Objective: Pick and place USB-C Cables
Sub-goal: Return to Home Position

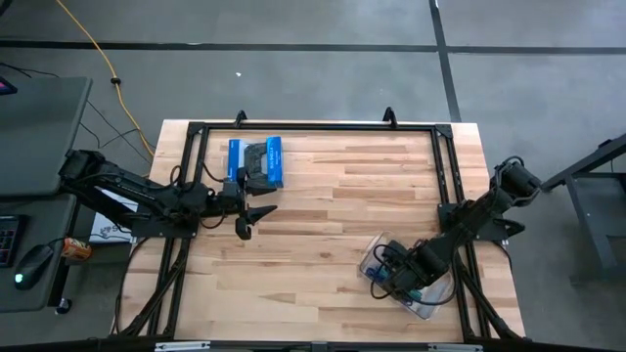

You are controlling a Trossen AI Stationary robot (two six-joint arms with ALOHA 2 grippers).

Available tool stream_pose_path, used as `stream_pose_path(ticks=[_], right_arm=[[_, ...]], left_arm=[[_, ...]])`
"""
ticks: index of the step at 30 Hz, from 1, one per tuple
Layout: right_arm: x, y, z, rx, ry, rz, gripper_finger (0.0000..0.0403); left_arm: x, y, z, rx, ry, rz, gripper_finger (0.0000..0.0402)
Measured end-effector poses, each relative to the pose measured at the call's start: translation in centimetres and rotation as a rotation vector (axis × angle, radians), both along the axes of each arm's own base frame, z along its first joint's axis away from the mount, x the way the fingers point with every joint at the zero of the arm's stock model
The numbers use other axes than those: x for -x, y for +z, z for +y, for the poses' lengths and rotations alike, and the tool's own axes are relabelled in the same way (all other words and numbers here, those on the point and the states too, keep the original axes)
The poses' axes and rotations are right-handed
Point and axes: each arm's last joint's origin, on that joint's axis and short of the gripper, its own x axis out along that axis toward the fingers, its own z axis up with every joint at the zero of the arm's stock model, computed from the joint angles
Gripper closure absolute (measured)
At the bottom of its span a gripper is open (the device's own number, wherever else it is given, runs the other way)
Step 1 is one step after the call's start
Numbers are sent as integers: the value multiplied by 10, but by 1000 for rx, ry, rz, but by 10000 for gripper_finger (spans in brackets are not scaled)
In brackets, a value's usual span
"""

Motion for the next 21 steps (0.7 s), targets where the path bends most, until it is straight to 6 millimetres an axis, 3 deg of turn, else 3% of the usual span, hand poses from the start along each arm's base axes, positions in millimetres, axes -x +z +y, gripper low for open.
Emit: stream_pose_path(ticks=[10, 21], right_arm=[[5, 7, -1, -61, 148, 35, 160], [12, 59, -27, 196, 183, -404, 160]], left_arm=[[0, 0, 0, 0, 0, 0, 176], [0, 0, 0, 0, 0, 0, 176]])
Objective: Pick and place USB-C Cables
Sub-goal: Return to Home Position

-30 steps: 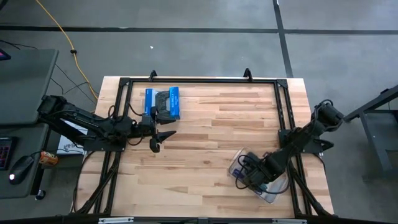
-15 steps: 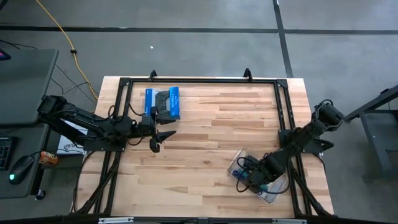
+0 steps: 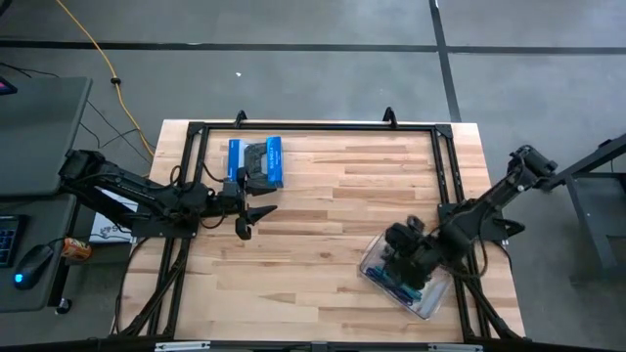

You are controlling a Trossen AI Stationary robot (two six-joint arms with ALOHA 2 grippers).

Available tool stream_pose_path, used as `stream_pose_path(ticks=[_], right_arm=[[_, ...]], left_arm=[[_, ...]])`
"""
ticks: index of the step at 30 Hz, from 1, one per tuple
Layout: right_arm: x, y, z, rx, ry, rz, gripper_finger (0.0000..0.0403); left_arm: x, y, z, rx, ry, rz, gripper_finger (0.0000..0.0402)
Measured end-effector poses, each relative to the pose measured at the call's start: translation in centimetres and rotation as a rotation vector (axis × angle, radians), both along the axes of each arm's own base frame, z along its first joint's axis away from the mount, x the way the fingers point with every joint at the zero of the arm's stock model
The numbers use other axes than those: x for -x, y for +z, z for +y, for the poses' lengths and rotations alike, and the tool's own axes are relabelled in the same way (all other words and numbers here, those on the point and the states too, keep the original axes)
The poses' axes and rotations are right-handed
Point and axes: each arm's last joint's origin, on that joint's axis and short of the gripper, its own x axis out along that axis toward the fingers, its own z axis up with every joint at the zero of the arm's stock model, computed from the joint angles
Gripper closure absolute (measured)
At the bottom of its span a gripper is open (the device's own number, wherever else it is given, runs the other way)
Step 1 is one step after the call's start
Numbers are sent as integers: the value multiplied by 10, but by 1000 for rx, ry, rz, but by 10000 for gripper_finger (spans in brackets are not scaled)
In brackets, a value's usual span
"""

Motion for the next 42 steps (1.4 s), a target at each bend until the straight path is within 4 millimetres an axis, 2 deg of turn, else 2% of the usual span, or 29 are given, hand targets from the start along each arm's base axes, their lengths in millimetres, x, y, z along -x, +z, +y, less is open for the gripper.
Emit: stream_pose_path(ticks=[5, 11, 15, 19, 23, 27, 31, 35, 38, 42], right_arm=[[-25, 9, -22, 144, 78, -150, 162], [-59, -8, -71, 222, 156, -234, 186], [-70, -17, -106, 267, 158, -274, 209], [-76, -12, -132, 319, 178, -376, 224], [-69, 4, -143, 350, 201, -482, 231], [-48, 12, -140, 398, 228, -642, 231], [-18, 1, -138, 426, 217, -855, 231], [5, -9, -138, 375, 164, -1084, 231], [11, -12, -136, 352, 201, -1174, 231], [11, -13, -133, 363, 252, -1198, 231]], left_arm=[[0, 0, 0, 0, 0, 0, 176], [0, 0, 0, 0, 0, 0, 177], [0, 0, 0, 0, 0, 0, 177], [0, 0, 0, 0, 0, 0, 177], [0, 0, 0, 0, 0, -1, 177], [0, 0, 0, 0, 0, 0, 176], [0, 0, 0, 0, 0, 0, 176], [0, 0, 0, -28, 2, 7, 176], [0, 0, 0, -33, 3, 9, 176], [0, -1, -1, -27, -36, 12, 177]])
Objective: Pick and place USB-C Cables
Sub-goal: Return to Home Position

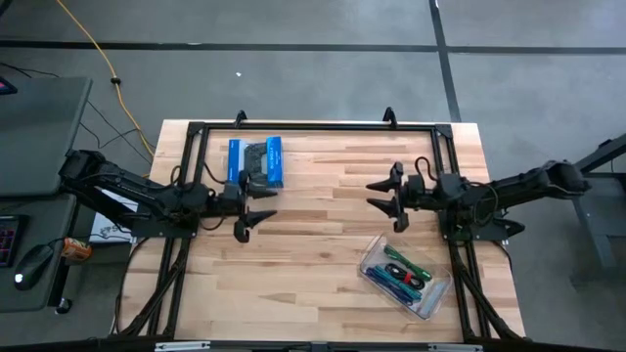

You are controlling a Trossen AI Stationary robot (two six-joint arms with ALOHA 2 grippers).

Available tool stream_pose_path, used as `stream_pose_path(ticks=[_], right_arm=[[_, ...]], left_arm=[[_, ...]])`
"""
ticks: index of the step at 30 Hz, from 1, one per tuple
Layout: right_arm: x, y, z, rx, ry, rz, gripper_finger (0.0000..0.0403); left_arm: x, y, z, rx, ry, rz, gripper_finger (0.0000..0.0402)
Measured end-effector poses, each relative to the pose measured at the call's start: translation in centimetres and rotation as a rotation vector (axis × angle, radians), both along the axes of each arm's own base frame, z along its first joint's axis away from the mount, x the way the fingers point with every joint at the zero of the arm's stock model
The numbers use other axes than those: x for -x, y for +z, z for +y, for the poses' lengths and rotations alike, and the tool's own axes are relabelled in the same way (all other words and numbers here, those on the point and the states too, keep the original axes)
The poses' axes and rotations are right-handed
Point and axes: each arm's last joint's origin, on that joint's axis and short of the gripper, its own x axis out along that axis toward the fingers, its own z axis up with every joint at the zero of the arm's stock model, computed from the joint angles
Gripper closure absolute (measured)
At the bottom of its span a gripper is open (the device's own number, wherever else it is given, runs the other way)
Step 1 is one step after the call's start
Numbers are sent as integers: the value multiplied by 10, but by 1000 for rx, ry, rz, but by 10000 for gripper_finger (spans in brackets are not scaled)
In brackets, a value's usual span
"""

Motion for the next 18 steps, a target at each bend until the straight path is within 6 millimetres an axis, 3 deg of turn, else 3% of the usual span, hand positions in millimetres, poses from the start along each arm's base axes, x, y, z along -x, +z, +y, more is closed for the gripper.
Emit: stream_pose_path(ticks=[4, 18], right_arm=[[-1, -1, 1, 5, 6, 12, 231], [-1, -3, 1, -18, 10, 32, 231]], left_arm=[[-1, -1, -3, 7, -91, 10, 177], [-1, -1, -2, 8, -83, 12, 177]])
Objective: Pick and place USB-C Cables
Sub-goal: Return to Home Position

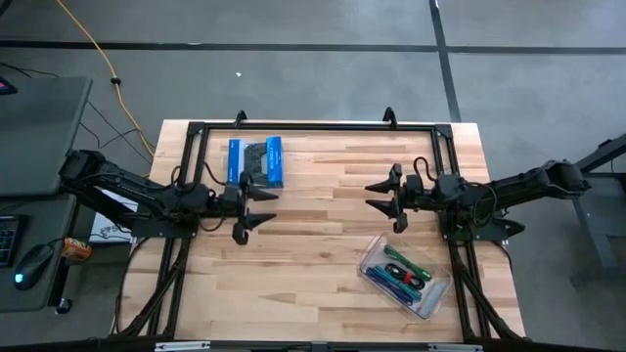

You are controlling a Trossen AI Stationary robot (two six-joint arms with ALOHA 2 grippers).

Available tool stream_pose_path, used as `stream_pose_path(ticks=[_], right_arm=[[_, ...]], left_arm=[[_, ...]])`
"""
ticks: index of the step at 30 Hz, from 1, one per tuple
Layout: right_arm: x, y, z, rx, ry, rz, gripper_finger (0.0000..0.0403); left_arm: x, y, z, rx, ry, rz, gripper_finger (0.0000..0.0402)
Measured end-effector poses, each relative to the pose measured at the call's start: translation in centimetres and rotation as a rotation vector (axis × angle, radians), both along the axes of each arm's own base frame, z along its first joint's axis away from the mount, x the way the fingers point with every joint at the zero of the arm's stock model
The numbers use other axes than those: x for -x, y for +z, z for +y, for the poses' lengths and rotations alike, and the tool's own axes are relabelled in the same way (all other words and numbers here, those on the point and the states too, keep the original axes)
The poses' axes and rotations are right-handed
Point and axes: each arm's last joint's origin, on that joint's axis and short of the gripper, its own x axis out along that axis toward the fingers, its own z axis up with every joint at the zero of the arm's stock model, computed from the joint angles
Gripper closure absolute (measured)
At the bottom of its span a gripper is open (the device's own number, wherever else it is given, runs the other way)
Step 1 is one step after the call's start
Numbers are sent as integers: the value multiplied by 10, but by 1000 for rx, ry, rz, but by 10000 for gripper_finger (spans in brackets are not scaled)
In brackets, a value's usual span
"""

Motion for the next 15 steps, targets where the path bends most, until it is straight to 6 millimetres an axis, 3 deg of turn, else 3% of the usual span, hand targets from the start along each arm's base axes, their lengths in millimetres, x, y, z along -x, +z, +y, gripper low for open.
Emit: stream_pose_path(ticks=[10, 15], right_arm=[[-1, -6, 0, -92, 0, 64, 231], [-1, -6, 0, -92, 0, 65, 231]], left_arm=[[13, 10, 4, -36, 92, -27, 178], [31, 14, 8, -79, 154, 29, 230]])
